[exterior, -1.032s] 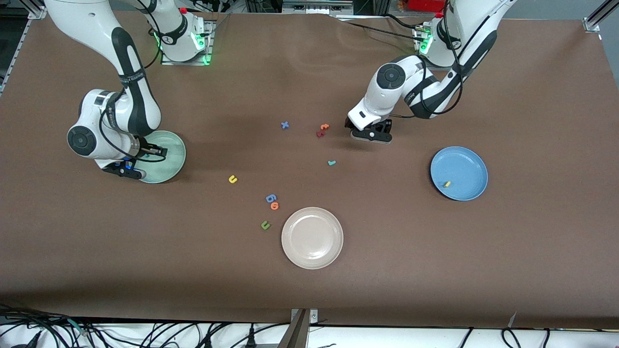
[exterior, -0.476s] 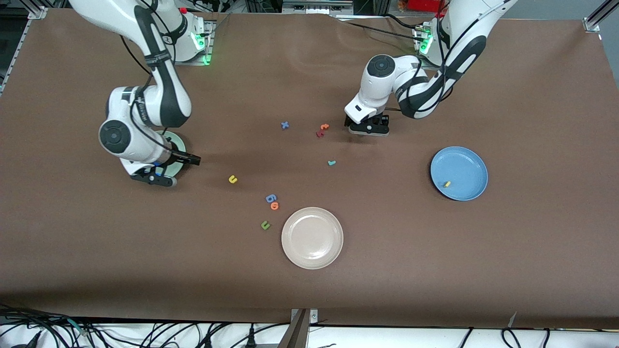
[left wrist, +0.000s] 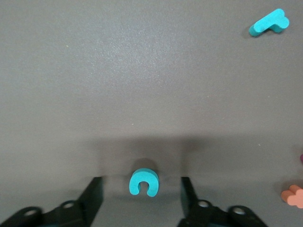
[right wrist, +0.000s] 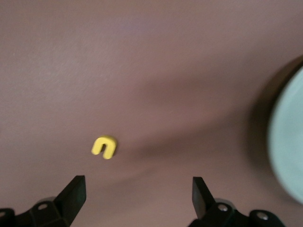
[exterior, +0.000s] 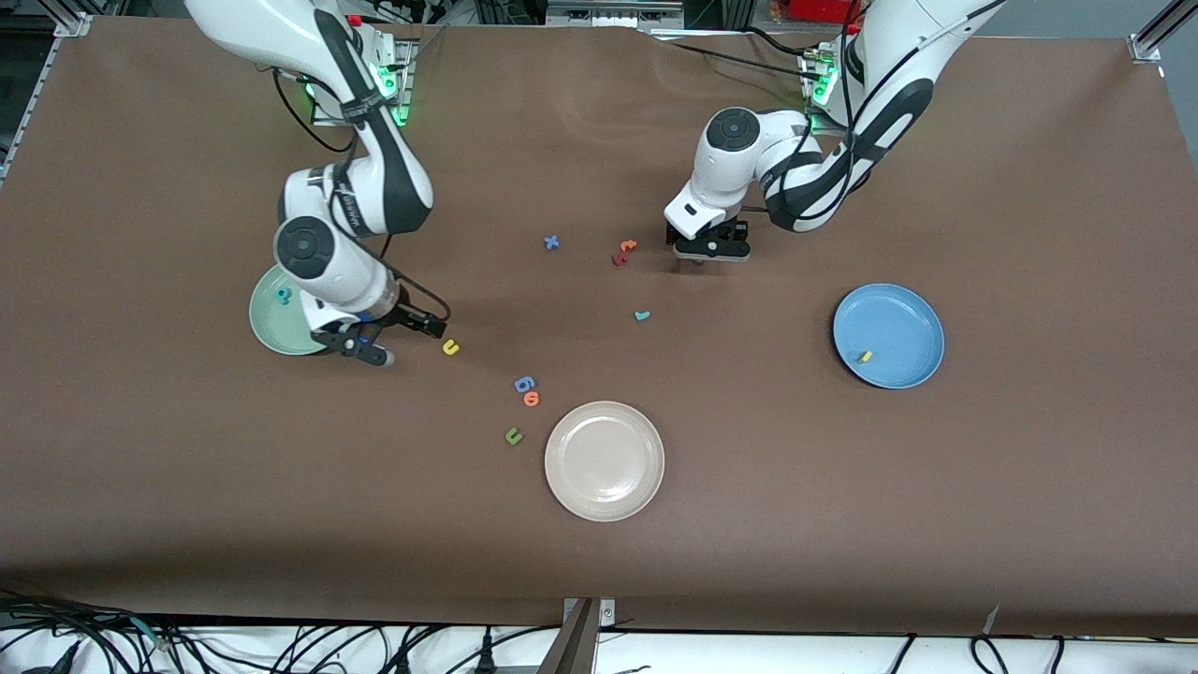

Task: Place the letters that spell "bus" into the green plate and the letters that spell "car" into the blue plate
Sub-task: 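Grasp the yellow n with the right gripper while the left gripper lifts the teal c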

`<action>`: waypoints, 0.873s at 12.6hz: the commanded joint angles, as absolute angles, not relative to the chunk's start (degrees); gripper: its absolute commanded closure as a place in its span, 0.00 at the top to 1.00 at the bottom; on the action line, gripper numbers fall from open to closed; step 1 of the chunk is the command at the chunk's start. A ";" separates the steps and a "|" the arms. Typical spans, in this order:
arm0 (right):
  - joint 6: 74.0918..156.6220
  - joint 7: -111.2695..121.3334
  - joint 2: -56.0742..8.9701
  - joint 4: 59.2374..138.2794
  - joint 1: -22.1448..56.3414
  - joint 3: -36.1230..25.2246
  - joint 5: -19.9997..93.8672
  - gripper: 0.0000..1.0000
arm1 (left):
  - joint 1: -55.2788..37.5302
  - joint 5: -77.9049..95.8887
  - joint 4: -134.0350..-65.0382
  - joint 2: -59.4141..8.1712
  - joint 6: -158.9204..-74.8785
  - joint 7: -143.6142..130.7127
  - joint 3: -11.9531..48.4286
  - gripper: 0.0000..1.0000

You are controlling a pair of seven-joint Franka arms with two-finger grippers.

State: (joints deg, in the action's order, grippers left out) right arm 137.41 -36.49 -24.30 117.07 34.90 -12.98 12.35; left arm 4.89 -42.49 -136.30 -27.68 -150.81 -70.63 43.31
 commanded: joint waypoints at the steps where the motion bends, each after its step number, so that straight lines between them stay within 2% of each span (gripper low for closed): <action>1: 142.18 -39.81 -29.08 115.05 36.03 -12.13 13.01 0.99 | 4.92 -44.56 -135.79 -28.13 -151.17 -72.33 43.15 0.59; 3: 145.45 -39.99 -30.67 115.05 36.12 -12.13 13.01 0.99 | 4.92 -44.56 -135.70 -28.13 -151.17 -72.25 43.15 0.53; 9: 145.90 -47.37 -31.99 112.85 36.82 -11.78 13.01 0.99 | 4.83 -44.47 -135.18 -29.18 -151.17 -72.25 43.07 0.39; 11: 148.61 -47.55 -32.86 112.68 37.18 -11.78 13.09 0.99 | 4.92 -44.47 -135.18 -29.62 -151.17 -72.25 43.07 0.33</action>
State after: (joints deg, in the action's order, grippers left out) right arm 146.33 -46.42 -31.10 113.87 36.43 -11.72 12.35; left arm 4.90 -42.49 -135.96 -28.28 -150.84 -70.81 43.20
